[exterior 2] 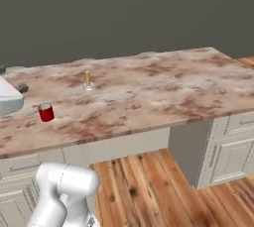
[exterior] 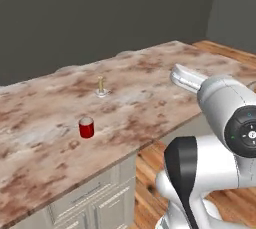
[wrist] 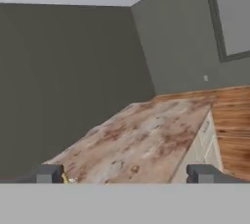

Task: Open the cabinet directly in front. Then move the liquor and the mug to the dining counter with the candle on it.

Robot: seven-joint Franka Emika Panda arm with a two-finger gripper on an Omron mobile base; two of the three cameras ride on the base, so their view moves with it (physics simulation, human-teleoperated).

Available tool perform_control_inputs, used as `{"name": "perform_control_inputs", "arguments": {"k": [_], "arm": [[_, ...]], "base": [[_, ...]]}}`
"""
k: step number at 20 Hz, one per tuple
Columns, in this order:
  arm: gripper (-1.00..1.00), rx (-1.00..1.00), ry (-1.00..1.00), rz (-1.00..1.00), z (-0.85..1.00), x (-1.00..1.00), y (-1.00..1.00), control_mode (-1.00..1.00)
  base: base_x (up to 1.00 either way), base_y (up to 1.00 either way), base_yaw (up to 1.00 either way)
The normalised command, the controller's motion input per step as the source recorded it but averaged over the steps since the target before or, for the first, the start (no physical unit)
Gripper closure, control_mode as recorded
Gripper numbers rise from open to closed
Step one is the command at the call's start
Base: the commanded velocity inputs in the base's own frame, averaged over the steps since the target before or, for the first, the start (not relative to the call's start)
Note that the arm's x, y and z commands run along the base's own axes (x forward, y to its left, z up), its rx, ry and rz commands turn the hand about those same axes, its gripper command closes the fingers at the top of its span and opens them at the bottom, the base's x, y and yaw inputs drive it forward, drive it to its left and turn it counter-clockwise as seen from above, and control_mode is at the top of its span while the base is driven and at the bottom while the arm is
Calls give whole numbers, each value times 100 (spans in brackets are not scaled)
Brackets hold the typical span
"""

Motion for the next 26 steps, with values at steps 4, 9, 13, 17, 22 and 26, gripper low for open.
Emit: {"name": "perform_control_inputs", "arguments": {"k": [4, 9, 13, 17, 22, 26], "arm": [[-100, 0, 0, 0, 0, 0, 0, 100], [-100, 0, 0, 0, 0, 0, 0, 100], [-100, 0, 0, 0, 0, 0, 0, 100], [-100, 0, 0, 0, 0, 0, 0, 100], [-100, 0, 0, 0, 0, 0, 0, 100], [-100, 0, 0, 0, 0, 0, 0, 100]], "base": [[0, 0, -100], [0, 0, -100], [0, 0, -100], [0, -1, -98], [23, -17, -70], [100, -21, -9]]}}
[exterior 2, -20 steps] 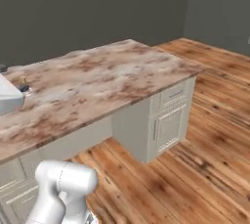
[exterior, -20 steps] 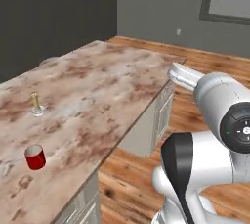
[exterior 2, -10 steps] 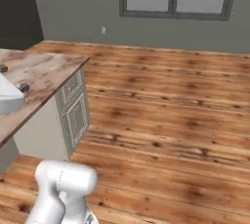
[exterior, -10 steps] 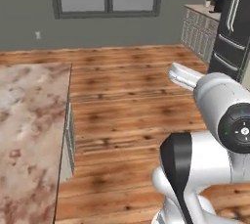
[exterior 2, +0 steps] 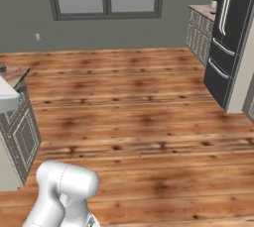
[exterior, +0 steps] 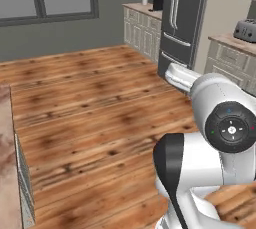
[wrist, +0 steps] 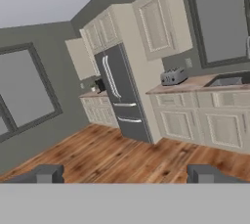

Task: Open the cabinet directly in front. Then move the liquor and the mug to the dining counter with the candle on it.

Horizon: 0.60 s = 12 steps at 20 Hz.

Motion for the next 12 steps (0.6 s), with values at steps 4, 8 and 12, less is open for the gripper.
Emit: {"name": "perform_control_inputs", "arguments": {"k": [4, 8, 12], "arm": [[-100, 0, 0, 0, 0, 0, 0, 100], [-100, 0, 0, 0, 0, 0, 0, 100], [-100, 0, 0, 0, 0, 0, 0, 100]], "base": [[100, -48, 0], [100, -58, 1], [100, -58, 8]]}}
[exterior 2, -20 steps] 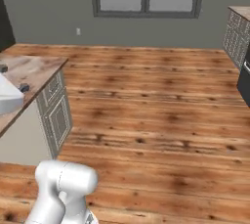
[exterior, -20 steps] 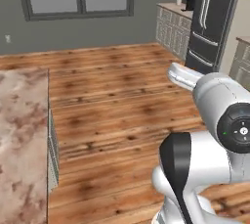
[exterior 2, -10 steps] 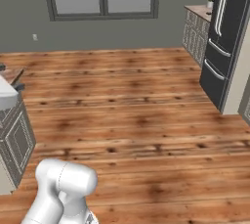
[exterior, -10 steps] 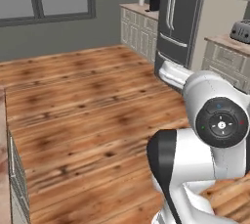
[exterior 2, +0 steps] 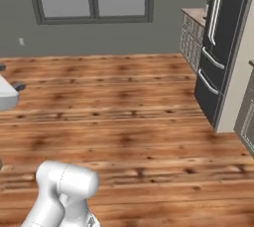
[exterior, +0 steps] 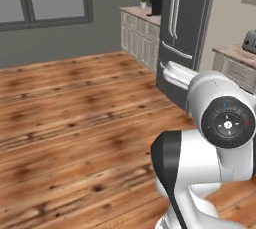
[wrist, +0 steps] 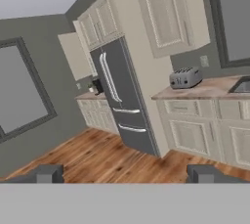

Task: Open the cabinet directly in front. Then move the liquor and the mug to the dining counter with the candle on it.

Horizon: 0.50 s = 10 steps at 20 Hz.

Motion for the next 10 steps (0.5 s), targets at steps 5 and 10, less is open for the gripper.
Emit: {"name": "perform_control_inputs", "arguments": {"k": [5, 10], "arm": [[-100, 0, 0, 0, 0, 0, 0, 100], [-100, 0, 0, 0, 0, 0, 0, 100]], "base": [[100, -18, 19], [100, 0, 28]]}}
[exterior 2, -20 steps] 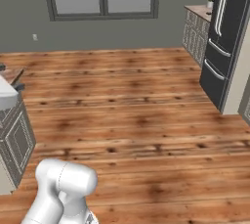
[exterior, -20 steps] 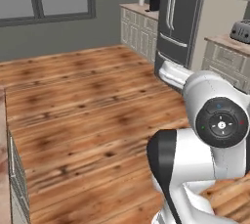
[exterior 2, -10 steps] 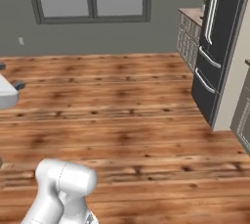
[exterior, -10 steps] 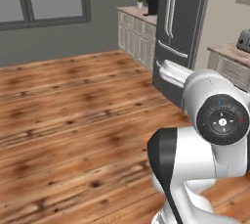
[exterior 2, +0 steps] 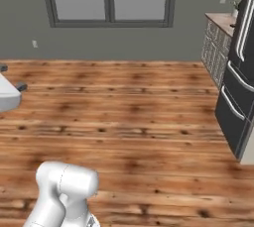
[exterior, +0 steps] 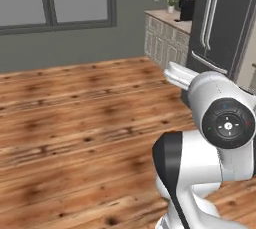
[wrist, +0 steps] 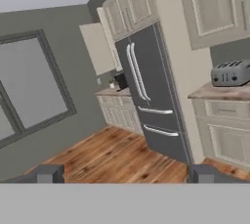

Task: Open the cabinet directly in front. Then move the liquor and the mug to the dining counter with the candle on it.

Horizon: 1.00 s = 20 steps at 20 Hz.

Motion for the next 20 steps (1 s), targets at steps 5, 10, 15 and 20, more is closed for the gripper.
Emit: {"name": "perform_control_inputs", "arguments": {"k": [5, 10, 15, 20], "arm": [[-100, 0, 0, 0, 0, 0, 0, 100], [-100, 0, 0, 0, 0, 0, 0, 100], [-100, 0, 0, 0, 0, 0, 0, 100], [-100, 0, 0, 0, 0, 0, 0, 100]], "base": [[100, 0, 22], [100, -12, 12], [100, -17, 6], [100, -19, 1]]}}
